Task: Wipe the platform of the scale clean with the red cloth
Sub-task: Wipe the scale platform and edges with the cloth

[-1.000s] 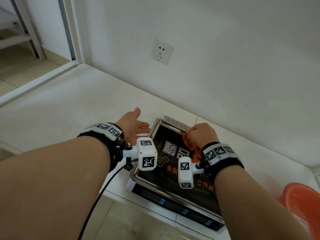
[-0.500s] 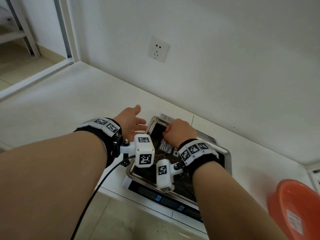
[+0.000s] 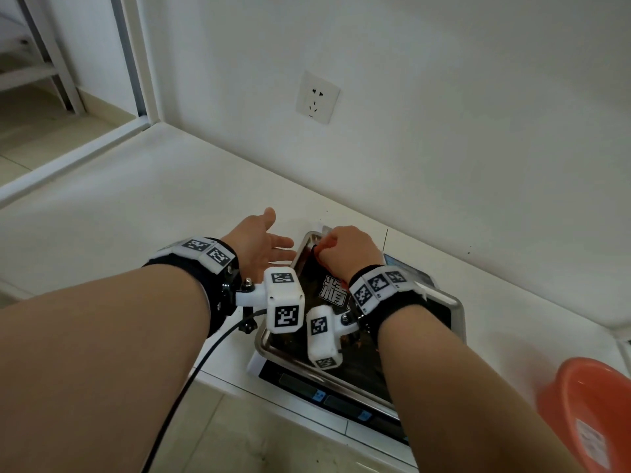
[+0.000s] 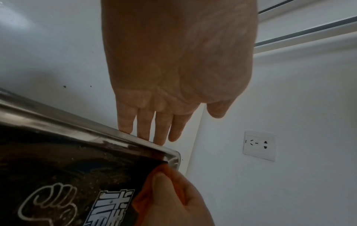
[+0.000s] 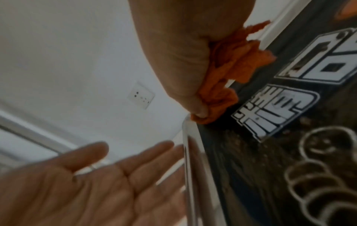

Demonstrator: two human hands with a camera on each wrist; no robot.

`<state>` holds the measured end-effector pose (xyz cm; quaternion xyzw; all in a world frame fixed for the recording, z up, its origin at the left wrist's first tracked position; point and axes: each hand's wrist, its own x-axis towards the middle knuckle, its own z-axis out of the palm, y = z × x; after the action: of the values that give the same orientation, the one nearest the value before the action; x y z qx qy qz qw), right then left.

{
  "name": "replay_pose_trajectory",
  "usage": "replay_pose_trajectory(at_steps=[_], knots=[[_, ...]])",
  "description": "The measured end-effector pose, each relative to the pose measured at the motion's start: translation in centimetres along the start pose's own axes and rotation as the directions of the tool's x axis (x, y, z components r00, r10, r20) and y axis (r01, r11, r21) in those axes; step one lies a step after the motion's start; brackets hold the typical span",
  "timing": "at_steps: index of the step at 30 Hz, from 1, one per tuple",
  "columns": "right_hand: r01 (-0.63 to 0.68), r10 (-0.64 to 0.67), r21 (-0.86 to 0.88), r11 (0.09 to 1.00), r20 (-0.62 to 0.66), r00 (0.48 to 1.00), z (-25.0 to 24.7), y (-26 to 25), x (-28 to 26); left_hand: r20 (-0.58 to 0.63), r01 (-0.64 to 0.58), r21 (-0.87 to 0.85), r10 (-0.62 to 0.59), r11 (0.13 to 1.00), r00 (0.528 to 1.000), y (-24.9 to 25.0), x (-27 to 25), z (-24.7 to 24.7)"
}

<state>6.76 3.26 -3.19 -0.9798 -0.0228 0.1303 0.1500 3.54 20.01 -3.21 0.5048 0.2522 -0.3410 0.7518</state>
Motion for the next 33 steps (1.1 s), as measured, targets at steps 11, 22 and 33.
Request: replay_pose_trajectory(at_steps=[11, 22, 33], knots=[[0.110, -0.138, 0.131, 0.985, 0.232, 0.963, -1.6, 0.1, -2.1, 0.019, -0.007, -0.012, 0.008, 1.000, 1.000, 0.3, -0.1, 0.1], [0.080, -0.066, -0.063, 0.995, 0.203, 0.977, -0.8, 0.3, -2.5, 0.006, 0.005, 0.015, -0.005, 1.000, 1.000, 0.3, 0.2, 0.1], [-0.255, 0.048, 0.851, 0.459, 0.263, 0.963, -3.4, 5.2, -3.6, -0.079, -0.174, -0.037, 0.171, 0.984, 0.982, 1.9, 0.6, 2.6]])
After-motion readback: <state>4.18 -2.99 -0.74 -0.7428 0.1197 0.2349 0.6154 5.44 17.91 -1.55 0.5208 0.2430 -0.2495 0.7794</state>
